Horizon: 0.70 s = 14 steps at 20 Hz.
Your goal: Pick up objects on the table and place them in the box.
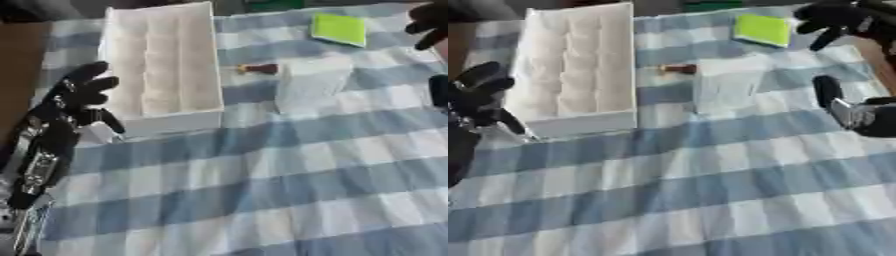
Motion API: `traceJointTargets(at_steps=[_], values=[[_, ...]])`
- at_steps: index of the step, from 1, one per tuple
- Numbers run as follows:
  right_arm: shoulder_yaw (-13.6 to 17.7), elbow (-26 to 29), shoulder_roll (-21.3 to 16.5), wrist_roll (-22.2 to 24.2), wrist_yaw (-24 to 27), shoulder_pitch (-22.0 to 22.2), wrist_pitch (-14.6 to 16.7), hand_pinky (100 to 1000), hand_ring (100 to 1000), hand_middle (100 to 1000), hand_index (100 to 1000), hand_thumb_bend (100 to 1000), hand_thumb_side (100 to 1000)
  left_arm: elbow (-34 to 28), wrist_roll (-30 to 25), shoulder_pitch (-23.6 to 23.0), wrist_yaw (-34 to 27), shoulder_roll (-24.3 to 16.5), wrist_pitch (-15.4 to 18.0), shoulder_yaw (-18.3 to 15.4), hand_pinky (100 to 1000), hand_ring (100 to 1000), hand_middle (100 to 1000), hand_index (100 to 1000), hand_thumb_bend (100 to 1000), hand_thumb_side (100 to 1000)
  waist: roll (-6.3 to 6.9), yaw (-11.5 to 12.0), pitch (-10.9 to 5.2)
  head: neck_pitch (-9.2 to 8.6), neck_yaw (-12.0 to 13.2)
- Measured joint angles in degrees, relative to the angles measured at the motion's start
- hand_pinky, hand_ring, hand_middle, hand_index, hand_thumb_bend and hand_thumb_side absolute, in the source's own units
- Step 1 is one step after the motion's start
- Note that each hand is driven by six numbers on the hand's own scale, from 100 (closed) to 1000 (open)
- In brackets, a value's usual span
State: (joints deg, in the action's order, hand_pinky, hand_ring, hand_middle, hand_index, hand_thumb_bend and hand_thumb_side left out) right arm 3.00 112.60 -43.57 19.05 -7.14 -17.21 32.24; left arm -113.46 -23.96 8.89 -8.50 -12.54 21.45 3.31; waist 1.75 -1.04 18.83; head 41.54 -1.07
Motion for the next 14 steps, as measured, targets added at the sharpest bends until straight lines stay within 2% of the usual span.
traceJointTargets(at_steps=[14], values=[[0.13,-0.06,0.0,0.03,0.0,0.03,-0.02,646,828,884,989,100,339,0.0,-0.05,0.05,0.0,0.01,0.02,0.0,526,914,929,777,195,761,-0.07,0.22,0.06,-0.23,-0.02]])
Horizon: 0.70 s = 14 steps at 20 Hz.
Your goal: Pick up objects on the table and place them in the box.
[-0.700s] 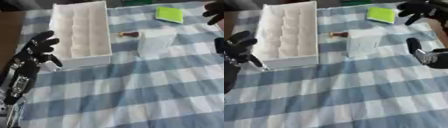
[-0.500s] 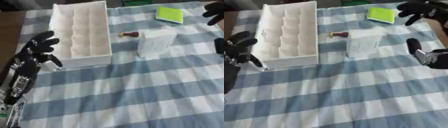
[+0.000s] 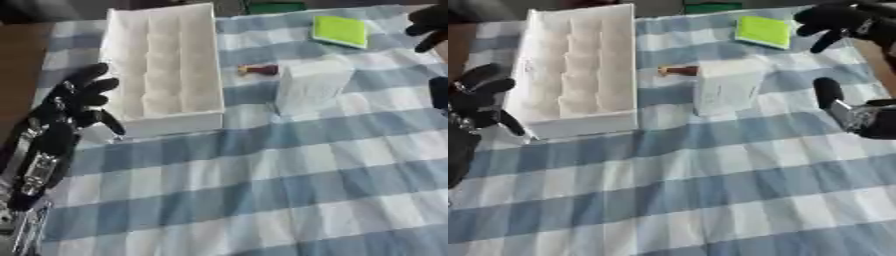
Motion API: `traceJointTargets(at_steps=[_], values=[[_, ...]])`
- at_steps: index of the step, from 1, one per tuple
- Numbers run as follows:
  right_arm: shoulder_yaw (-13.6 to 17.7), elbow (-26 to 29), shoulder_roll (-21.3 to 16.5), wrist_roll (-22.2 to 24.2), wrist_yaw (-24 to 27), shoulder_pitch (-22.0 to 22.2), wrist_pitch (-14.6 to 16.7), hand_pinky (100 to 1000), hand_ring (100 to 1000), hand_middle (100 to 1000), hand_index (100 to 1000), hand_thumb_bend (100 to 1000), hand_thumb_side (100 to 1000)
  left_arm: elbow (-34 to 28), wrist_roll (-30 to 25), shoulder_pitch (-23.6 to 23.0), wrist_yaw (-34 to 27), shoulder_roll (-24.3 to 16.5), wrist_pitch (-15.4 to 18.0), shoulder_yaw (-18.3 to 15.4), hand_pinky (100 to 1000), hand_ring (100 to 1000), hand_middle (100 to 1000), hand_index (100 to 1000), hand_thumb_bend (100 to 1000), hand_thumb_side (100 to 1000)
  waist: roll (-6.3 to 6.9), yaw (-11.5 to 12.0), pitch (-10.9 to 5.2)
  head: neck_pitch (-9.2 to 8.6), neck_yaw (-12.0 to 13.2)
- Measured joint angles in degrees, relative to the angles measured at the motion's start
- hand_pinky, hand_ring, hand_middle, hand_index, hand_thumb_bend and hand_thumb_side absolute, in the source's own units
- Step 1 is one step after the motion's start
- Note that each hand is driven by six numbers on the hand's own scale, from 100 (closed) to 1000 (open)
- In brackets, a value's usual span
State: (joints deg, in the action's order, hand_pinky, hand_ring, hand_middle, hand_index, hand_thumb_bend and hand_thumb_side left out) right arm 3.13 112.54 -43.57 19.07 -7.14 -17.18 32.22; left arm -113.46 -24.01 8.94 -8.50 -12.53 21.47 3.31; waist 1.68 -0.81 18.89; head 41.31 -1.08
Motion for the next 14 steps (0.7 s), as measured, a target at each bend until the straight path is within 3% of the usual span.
traceJointTargets(at_steps=[7,11,14], values=[[-0.01,-0.04,0.0,-0.01,0.0,-0.07,0.01,627,813,869,986,100,346,0.0,-0.03,0.01,0.0,0.0,0.03,0.0,526,915,929,777,195,760,0.0,0.01,0.0,0.0,-0.02],[-0.7,-1.5,-0.32,0.61,0.67,-2.21,0.65,619,809,857,980,100,348,0.0,-0.13,0.09,-0.07,0.0,0.13,0.01,526,914,929,777,194,758,0.02,0.23,0.01,-0.09,-0.17],[-1.45,-3.52,-1.19,1.61,1.87,-3.81,1.6,603,797,834,962,100,409,0.0,-0.19,0.14,-0.14,0.0,0.19,0.02,527,914,928,777,194,759,0.06,0.56,0.05,-0.27,-0.42]])
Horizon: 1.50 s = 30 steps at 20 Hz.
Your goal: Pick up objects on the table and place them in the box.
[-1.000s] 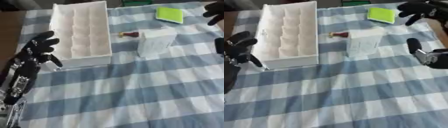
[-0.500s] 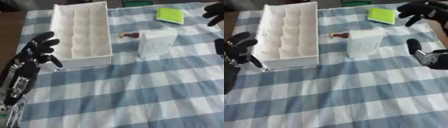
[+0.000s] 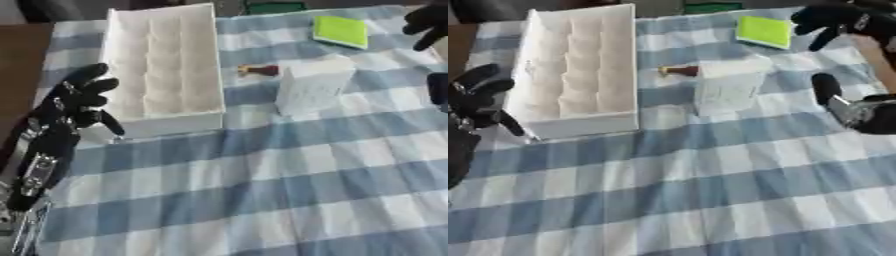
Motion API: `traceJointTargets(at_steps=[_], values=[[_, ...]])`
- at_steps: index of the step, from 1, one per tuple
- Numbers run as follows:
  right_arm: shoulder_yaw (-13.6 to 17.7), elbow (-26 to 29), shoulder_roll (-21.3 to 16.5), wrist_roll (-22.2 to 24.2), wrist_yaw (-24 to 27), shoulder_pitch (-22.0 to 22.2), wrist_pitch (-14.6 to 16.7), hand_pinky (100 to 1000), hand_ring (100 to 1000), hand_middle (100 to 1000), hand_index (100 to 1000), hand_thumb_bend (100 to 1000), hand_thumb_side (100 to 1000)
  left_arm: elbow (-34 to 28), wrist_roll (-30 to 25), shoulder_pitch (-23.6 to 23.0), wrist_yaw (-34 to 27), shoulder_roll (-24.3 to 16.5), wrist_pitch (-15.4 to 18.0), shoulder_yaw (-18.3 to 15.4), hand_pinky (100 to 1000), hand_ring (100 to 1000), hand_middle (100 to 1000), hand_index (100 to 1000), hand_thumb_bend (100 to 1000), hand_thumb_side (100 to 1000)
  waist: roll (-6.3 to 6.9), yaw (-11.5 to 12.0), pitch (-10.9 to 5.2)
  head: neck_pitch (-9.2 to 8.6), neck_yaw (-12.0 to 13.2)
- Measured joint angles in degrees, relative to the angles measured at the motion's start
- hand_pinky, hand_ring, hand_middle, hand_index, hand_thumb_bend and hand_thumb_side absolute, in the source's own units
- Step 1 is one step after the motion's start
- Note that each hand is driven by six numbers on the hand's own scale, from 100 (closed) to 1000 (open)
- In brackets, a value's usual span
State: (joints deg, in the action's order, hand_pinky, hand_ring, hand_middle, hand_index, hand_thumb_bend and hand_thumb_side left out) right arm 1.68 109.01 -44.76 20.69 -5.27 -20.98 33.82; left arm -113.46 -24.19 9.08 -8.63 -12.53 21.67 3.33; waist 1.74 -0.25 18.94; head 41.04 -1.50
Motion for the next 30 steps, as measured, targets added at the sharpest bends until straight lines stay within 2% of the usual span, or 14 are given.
traceJointTargets(at_steps=[5,9,10,18,24,25,28,29,30], values=[[-2.99,-5.78,-1.75,3.25,1.81,-5.72,0.74,634,802,825,958,100,491,0.0,-0.44,0.4,-0.43,0.0,0.3,0.41,528,914,929,777,192,763,0.02,1.81,0.58,-0.36,-0.95],[-5.25,-11.4,-1.97,6.58,1.96,-10.57,2.15,653,812,828,958,100,520,0.0,-1.04,0.48,-0.46,0.04,0.46,0.71,528,915,929,777,193,764,-0.03,2.78,0.97,-0.76,-1.6],[-5.57,-12.8,-1.97,7.2,1.96,-11.33,2.51,695,827,834,960,100,583,0.0,-1.1,0.48,-0.46,0.05,0.46,0.72,528,915,929,779,193,766,-0.04,2.82,0.98,-0.77,-1.66],[-7.07,-28.65,-0.16,9.67,1.49,-20.35,0.51,754,844,842,965,100,645,0.0,-2.25,0.91,-0.68,0.32,0.79,1.19,530,915,929,781,192,768,-0.03,4.29,1.39,-0.77,-2.6],[-7.42,-34.46,1.84,9.98,-0.47,-22.31,0.21,808,851,843,966,100,681,0.0,-2.71,0.91,-0.94,0.52,0.88,1.41,530,915,929,781,193,769,0.11,4.54,1.47,-0.76,-2.93],[-7.48,-34.92,2.15,10.0,-0.9,-22.41,0.19,854,865,852,974,100,704,0.0,-2.79,0.91,-0.94,0.52,0.86,1.41,531,915,929,782,193,769,0.13,4.54,1.47,-0.76,-2.97],[-8.09,-35.41,2.8,9.93,-3.27,-22.41,0.26,864,868,855,976,100,720,0.0,-2.96,0.92,-0.97,0.53,0.92,1.41,531,915,929,782,193,769,0.24,4.51,1.47,-0.76,-3.08],[-8.22,-35.5,2.93,9.85,-4.06,-22.41,0.33,890,876,860,982,100,762,0.0,-3.02,0.92,-0.97,0.53,0.94,1.41,531,915,929,783,193,770,0.26,4.51,1.47,-0.76,-3.08],[-8.48,-35.5,3.07,9.77,-4.84,-22.39,0.42,890,876,860,982,100,762,0.0,-3.08,0.92,-0.98,0.53,0.93,1.41,531,915,929,783,193,770,0.27,4.47,1.47,-0.76,-3.09]])
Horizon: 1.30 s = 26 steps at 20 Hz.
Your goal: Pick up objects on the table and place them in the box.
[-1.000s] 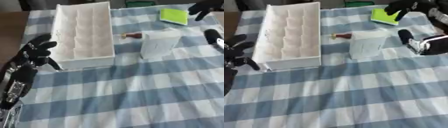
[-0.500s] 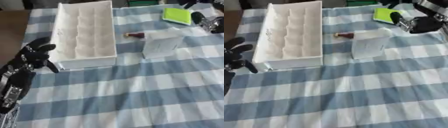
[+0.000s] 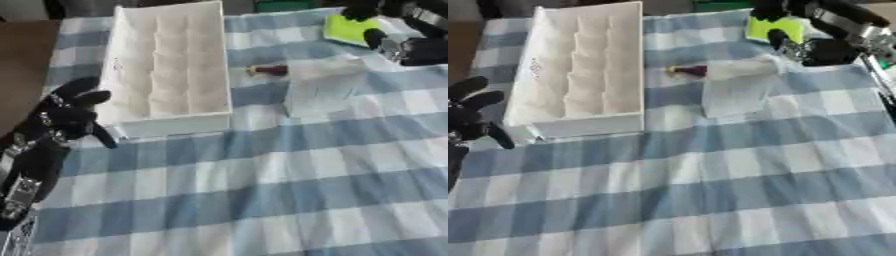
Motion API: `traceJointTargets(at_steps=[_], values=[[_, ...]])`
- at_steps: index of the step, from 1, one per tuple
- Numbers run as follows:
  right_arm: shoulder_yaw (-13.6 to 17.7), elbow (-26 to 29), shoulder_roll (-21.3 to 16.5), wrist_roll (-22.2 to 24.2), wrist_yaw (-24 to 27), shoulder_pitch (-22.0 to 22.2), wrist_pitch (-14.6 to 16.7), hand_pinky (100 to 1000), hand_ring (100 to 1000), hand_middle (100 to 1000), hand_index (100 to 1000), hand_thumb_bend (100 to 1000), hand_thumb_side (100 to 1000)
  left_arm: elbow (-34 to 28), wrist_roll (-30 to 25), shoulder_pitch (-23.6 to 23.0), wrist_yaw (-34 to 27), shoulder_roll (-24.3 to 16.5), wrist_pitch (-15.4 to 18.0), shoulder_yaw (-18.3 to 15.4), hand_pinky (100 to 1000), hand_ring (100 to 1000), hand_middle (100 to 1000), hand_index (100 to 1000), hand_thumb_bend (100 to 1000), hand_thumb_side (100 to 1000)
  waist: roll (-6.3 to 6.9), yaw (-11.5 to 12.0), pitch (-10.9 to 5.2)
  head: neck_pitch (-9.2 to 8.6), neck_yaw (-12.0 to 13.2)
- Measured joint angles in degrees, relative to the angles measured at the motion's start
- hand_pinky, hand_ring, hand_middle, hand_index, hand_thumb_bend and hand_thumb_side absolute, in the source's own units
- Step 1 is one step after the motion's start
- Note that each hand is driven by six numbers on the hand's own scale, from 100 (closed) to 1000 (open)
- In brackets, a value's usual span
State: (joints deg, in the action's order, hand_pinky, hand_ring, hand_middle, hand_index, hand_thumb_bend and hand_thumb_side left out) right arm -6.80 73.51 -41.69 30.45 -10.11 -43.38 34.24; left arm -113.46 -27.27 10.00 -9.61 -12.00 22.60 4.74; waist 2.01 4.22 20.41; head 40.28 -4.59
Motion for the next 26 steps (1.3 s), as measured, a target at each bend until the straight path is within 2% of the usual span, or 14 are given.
traceJointTargets(at_steps=[2,3,4,5,8,11,26], values=[[-0.65,0.05,0.18,-0.14,-1.64,0.09,0.14,903,882,865,987,100,797,0.0,-0.11,0.0,-0.01,0.0,-0.01,0.0,532,916,930,784,193,770,0.01,-0.03,0.0,0.0,0.0],[-0.97,0.2,0.19,-0.15,-2.37,0.18,0.15,910,882,866,991,100,852,0.0,-0.19,0.0,-0.02,0.0,0.02,0.0,532,916,930,785,194,771,0.03,-0.11,0.0,0.0,0.0],[-1.3,0.33,0.2,-0.1,-2.96,0.39,0.1,910,882,866,991,100,852,0.0,-0.28,0.0,-0.03,0.0,0.05,0.0,532,916,930,785,194,771,0.04,-0.22,0.0,0.01,0.0],[-1.63,0.56,0.2,0.03,-3.4,0.66,-0.03,917,885,869,994,100,901,0.0,-0.38,0.0,-0.05,0.01,0.07,0.0,532,916,930,786,194,770,0.05,-0.28,0.0,0.01,0.0],[-2.35,1.22,0.22,0.78,-4.2,1.07,-0.78,918,885,869,995,100,908,0.0,-0.53,0.0,-0.15,0.01,0.13,0.01,532,916,930,786,194,770,0.1,-0.29,0.0,0.02,0.0],[-2.49,1.72,0.27,1.46,-4.49,1.09,-1.46,941,897,887,1000,100,980,0.0,-0.73,0.0,-0.22,0.01,0.2,0.01,532,916,930,787,194,771,0.13,-0.3,0.0,0.02,0.0],[-4.58,3.37,0.6,1.89,-7.83,2.08,-1.89,972,912,907,1000,100,1000,0.0,-1.32,0.0,-0.49,0.01,0.2,0.01,533,916,931,789,196,770,0.04,-0.31,0.0,0.07,-0.01]])
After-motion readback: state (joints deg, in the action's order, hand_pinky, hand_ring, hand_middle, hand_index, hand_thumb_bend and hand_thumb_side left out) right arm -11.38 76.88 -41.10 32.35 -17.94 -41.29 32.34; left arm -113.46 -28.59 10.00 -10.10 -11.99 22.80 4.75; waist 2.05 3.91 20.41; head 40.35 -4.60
